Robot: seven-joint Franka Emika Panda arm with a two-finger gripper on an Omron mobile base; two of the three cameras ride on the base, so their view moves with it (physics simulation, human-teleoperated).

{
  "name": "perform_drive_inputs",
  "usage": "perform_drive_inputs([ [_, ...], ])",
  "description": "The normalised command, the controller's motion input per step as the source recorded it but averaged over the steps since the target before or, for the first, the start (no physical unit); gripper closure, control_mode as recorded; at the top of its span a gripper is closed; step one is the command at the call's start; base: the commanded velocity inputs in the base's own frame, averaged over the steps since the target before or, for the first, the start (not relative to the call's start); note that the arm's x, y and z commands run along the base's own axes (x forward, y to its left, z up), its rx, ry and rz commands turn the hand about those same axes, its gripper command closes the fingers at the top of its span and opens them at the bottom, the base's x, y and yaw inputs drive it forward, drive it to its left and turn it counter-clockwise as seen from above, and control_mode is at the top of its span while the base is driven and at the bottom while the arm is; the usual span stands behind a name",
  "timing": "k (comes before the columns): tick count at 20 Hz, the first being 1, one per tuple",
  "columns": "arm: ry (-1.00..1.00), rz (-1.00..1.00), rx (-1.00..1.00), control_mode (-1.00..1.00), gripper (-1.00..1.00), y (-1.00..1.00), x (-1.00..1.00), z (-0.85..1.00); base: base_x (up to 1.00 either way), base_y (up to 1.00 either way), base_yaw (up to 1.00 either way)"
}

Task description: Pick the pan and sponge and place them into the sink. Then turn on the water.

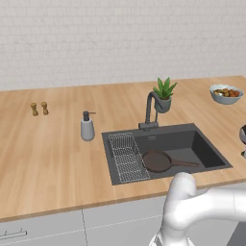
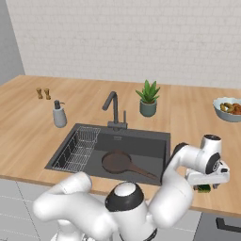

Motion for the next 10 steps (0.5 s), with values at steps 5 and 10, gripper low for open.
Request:
perform_drive_inputs([
  [5, 0.0, 0.0, 0.0, -1.0, -1.0, 0.0, 0.0, -0.49, 0.0, 0.0, 0.0],
  [10, -0.06, 0.0, -0.01, -1.0, -1.0, 0.23, -0.24, -0.61, 0.0, 0.0, 0.0],
])
